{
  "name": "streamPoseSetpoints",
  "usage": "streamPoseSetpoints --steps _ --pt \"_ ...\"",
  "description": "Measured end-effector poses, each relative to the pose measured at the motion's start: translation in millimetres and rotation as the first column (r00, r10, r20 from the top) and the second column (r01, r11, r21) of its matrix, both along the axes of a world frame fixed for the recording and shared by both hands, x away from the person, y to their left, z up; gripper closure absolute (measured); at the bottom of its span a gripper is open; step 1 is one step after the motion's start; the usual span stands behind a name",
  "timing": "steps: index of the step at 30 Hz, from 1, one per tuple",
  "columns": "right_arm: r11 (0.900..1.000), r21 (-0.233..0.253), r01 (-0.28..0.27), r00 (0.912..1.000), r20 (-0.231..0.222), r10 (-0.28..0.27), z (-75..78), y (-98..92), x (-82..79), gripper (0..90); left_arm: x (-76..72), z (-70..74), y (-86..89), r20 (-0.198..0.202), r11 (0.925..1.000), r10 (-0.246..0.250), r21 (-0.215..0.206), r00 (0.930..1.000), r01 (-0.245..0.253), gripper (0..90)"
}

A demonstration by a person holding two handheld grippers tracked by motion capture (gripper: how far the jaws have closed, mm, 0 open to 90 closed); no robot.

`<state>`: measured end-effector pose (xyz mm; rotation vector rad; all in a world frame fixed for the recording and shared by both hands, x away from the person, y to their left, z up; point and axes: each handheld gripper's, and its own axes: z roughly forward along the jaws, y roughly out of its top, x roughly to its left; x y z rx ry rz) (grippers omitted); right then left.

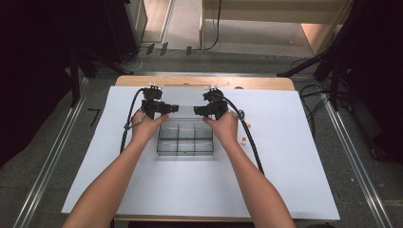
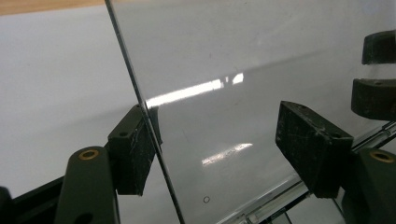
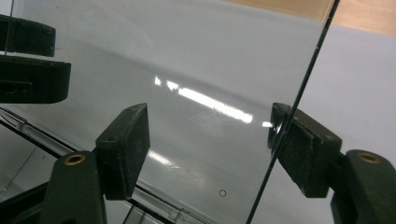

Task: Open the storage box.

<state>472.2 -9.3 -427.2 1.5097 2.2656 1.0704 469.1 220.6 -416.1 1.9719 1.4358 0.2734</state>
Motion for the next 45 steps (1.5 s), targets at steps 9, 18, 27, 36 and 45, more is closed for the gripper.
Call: streamPoseSetpoints --steps 9,18,27,36,45 --pt "1.0 0.01 -0.004 0.9977 -0.068 0.005 -6.9 4.1 5.8 21.3 7.2 -9.0 -2.4 -0.063 0.9999 0.004 -0.016 0.998 -0.005 22.3" --pt "1.0 0.028 -0.002 0.9908 -0.135 0.006 -12.2 5.2 10.7 16.8 12.6 -14.9 -4.7 -0.122 0.9998 0.008 -0.02 0.9925 -0.011 15.6" --pt "0.999 0.049 0.013 0.9789 -0.204 -0.003 -14.8 3.8 13.2 16.2 14.7 -18.5 -3.2 -0.164 0.9992 0.013 -0.036 0.9864 -0.019 14.9" --pt "0.998 0.052 0.02 0.9736 -0.228 -0.007 -16.1 3.0 14.4 16.2 15.6 -20.6 -2.2 -0.181 0.999 0.016 -0.039 0.9834 -0.023 14.2" --pt "0.999 0.046 0.023 0.9671 -0.254 -0.011 -16.8 0.9 15.5 16.4 16.9 -23.4 -1.0 -0.215 0.9981 0.026 -0.049 0.9762 -0.038 13.5"
